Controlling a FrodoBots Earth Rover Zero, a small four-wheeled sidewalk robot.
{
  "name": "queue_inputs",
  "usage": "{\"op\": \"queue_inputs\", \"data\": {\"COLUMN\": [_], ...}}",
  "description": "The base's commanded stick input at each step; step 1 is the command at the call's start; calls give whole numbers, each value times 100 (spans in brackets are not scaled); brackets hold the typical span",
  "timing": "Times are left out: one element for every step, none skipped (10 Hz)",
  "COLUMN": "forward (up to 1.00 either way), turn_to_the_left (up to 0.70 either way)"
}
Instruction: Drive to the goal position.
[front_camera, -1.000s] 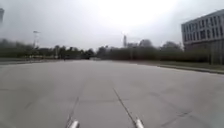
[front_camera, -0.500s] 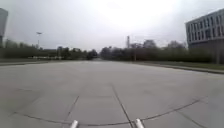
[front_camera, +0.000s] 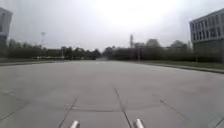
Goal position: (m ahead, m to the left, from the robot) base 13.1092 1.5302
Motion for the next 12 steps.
{"op": "queue_inputs", "data": {"forward": [100, 100, 100, 100, 100, 100, 100, 100, 100, 100, 100, 100], "turn_to_the_left": [0, 0, 0, 0, 0, 0, 0, 0, 0, 0, 0, 0]}}
